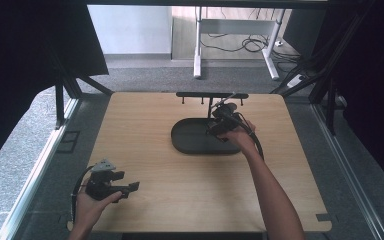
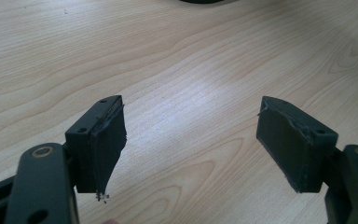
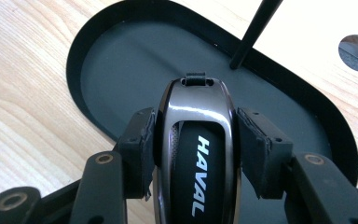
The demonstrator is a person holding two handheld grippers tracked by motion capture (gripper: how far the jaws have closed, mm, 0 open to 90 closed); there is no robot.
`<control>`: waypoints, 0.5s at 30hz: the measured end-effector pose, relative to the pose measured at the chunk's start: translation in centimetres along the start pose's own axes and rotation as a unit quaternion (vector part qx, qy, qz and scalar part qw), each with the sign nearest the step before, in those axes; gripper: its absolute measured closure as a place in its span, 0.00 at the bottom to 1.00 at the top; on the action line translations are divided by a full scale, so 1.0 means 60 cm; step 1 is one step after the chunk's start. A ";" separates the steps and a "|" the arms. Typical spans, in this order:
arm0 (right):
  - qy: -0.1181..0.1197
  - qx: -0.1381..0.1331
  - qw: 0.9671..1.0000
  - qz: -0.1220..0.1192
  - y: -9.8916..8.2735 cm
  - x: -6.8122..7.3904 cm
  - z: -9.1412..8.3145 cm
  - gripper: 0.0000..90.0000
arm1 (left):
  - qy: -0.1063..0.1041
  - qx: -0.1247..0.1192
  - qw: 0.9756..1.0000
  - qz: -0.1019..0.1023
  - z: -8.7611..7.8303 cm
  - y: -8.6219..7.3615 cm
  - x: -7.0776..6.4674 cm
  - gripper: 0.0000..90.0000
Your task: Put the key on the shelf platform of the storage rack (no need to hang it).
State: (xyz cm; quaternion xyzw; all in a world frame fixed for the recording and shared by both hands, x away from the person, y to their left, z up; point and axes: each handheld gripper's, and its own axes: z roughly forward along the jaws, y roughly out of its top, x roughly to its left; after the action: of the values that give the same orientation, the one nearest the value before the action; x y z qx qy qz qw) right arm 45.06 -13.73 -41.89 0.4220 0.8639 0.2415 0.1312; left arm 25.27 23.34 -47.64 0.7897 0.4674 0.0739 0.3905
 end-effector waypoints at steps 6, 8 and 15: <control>-0.005 0.005 1.000 -0.003 0.006 0.003 0.019 0.55 | 0.000 0.001 1.000 0.001 -0.001 0.000 0.002 0.27; -0.006 0.005 1.000 -0.006 0.007 0.004 0.025 0.55 | 0.000 0.000 1.000 -0.001 -0.001 -0.001 0.002 0.27; -0.019 0.008 1.000 -0.005 0.007 0.003 0.046 0.55 | 0.001 0.000 1.000 -0.001 -0.001 -0.001 0.003 0.27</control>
State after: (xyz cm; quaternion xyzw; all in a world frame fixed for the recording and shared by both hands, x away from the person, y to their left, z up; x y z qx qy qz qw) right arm 46.40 -12.50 -43.98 0.4229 0.8654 0.2258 0.1454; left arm 25.31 23.52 -47.67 0.7892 0.4682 0.0743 0.3904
